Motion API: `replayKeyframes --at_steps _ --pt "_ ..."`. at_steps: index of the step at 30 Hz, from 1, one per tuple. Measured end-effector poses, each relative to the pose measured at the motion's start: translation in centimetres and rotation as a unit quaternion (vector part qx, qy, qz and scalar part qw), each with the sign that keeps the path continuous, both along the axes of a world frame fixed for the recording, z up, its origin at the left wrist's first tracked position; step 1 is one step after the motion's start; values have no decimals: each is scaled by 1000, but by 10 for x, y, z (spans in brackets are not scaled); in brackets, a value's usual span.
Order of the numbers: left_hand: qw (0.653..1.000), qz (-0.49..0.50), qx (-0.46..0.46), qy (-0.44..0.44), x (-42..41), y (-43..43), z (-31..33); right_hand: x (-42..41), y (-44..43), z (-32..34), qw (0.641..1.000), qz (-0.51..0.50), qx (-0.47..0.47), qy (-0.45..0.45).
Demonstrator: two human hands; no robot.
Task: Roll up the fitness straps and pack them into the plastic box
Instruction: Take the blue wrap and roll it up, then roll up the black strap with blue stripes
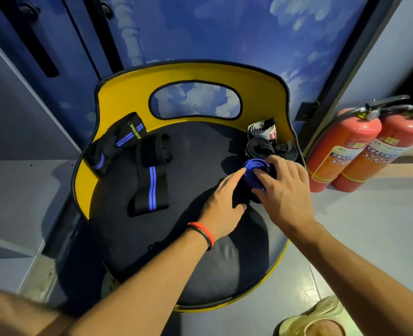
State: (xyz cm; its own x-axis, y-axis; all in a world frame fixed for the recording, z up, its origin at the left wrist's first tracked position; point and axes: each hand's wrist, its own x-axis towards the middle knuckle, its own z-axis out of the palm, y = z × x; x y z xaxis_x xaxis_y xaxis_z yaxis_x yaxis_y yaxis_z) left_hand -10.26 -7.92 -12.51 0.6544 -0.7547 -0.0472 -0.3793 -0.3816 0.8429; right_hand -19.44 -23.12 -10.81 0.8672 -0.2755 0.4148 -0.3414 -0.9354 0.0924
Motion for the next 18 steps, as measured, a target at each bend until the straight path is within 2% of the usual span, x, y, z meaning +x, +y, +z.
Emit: replayKeyframes --at_steps 3,7,13,18 --pt "999 -18 15 -35 -1 -5 -1 -5 0 -9 1000 -2 -15 -4" --pt "993 -46 81 -75 2 -14 5 -6 6 -12 999 -31 -14 15" --pt "993 -82 82 15 9 -8 25 -7 19 -5 998 -46 29 27" --pt "990 -72 121 -18 30 29 37 -12 35 5 999 21 30 -5"
